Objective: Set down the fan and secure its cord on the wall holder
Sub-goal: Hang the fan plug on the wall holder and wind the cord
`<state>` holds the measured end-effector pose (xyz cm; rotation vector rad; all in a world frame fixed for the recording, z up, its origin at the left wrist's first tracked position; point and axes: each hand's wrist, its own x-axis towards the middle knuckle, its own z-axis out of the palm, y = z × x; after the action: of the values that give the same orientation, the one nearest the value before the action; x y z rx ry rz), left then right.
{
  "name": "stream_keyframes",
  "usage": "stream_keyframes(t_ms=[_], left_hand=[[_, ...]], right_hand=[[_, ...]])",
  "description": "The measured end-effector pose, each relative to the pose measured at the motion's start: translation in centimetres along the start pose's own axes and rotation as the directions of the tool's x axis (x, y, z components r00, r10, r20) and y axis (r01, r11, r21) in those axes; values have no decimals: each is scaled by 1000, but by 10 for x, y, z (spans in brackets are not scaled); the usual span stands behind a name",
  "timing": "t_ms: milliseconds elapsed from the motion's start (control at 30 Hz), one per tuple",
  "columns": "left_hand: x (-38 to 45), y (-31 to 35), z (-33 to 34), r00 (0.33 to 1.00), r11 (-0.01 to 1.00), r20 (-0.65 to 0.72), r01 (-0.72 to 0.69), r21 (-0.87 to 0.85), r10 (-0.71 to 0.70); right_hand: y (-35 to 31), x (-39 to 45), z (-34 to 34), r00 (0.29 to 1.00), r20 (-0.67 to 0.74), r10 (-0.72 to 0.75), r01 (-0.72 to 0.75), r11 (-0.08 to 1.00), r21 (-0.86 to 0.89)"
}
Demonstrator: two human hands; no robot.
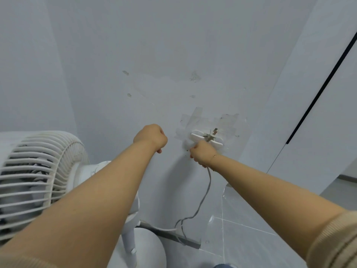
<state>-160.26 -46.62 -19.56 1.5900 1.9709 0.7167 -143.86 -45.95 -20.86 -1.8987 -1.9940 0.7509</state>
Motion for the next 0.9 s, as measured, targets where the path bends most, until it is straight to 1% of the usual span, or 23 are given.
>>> stream_keyframes(t_ms=[33, 67, 167, 267, 333, 433, 533, 600, 700, 767, 833, 867, 900], left_hand=[[0, 1, 0, 1000, 1000, 2, -4, 8, 4], [1, 1, -1, 1000, 1000, 3, -6, 13, 6], [1, 1, -1, 1000, 1000, 5, -17, 24, 17], [2, 5, 1, 999, 999, 20, -34, 34, 33], [2, 6, 0, 999, 999, 30, -31, 40, 29], [-1, 7, 1, 999, 999, 36, -30, 41, 29], [-3, 7, 0, 999, 998, 39, -34, 45, 33], [-4, 7, -1, 999, 999, 42, -36, 35, 35], [-5, 7, -1, 998, 999, 50, -39, 30, 38], [-5, 7, -1, 998, 998, 57, -41, 42, 39], [-5, 8, -1, 997, 998, 65, -42, 54, 38], [-5, 9, -1, 997, 997, 70, -42, 59, 38], [-4, 9, -1, 996, 997, 77, -43, 61, 38]], right_hand=[[-5, 1, -3, 1000, -14, -6, 5, 999, -43], [-10, 2, -5, 1000, 6, 0, 1, 997, -77], [-28, 0, -17, 985, 165, 55, -33, 991, -130], [-44, -4, -29, 972, 227, 58, 12, 956, -293], [-52, -7, -33, 979, 200, 44, 36, 924, -380], [-57, -2, -36, 995, 102, -15, 57, 901, -431], [-56, 7, -33, 999, 23, -34, 41, 927, -372], [-57, 10, -31, 1000, -4, -15, 13, 952, -307], [-61, 15, -30, 998, -22, 60, -63, 991, -121], [-66, 15, -31, 994, 10, 110, -110, 994, -26], [-70, 12, -36, 989, 75, 129, -129, 992, -4], [-72, 10, -42, 989, 87, 119, -117, 993, -33], [-72, 9, -48, 993, 69, 94, -87, 991, -97]])
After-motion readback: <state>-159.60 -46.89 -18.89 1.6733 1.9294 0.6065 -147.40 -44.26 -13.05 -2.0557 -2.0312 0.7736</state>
